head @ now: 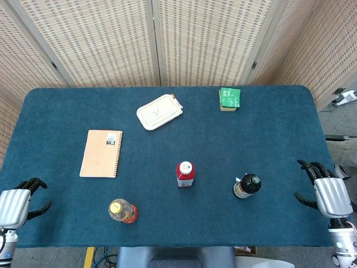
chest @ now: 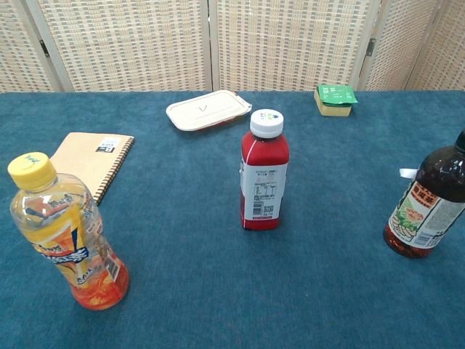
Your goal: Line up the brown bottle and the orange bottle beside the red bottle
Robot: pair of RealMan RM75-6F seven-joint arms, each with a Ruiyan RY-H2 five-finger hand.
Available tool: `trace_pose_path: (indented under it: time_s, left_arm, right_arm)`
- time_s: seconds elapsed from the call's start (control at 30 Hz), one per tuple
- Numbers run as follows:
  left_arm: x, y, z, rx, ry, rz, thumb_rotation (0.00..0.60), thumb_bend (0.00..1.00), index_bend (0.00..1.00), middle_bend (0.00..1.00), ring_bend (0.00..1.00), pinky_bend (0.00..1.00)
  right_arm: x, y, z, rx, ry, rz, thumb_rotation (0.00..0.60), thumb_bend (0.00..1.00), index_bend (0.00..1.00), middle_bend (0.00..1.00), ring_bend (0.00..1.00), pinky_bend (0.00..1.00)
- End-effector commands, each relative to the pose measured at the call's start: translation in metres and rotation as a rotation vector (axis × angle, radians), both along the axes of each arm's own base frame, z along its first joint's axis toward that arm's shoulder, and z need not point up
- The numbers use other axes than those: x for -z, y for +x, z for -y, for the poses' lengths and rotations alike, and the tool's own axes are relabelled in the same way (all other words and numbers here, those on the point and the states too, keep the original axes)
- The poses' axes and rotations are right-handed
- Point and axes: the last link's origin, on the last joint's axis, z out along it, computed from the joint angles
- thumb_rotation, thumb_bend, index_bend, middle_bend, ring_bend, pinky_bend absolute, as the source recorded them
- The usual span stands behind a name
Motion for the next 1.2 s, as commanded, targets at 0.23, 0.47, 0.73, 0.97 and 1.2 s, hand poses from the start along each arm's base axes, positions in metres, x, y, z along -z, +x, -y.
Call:
trace_pose_path:
  time_s: [0.23,0.47,0.73,0.97,1.2]
  left_arm:
    - [0.0,-0.001,0.001,-0.01,-0.003,0.005,0.6,0.18,0.44,0.38,0.42,0.67]
    - [-0.003,-0.001,0.002,-0.009,0.003,0.015,0.6,0.18,0.44,0.38,0.42,0.67]
    - [-0.005,-0.002,0.003,-0.014,0.003,0.024,0.6,0.18,0.44,0.38,0.42,0.67]
    - [-0.004,-0.001,0.004,-0.01,-0.004,0.029,0.6,0.18,0.44,0.38,0.42,0.67]
    - [-0.003,0.0,0.004,-0.01,-0.012,0.028,0.6,0.18,0.45,0.38,0.42,0.67]
  right_arm:
    - [0.001,0.006,0.005,-0.023,0.016,0.041,0.6,0.15,0.19,0.3,0.2,0.4]
    - [0.016,0.023,0.019,-0.086,0.078,0.101,0.6,0.1,0.19,0.25,0.2,0.4]
    - [0.038,0.048,0.033,-0.168,0.165,0.161,0.6,0.07,0.16,0.23,0.2,0.4]
    - [0.053,0.044,0.037,-0.173,0.223,0.193,0.6,0.06,0.16,0.22,0.2,0.4]
    - [0.067,0.032,0.044,-0.157,0.252,0.231,0.6,0.05,0.16,0.21,0.2,0.39]
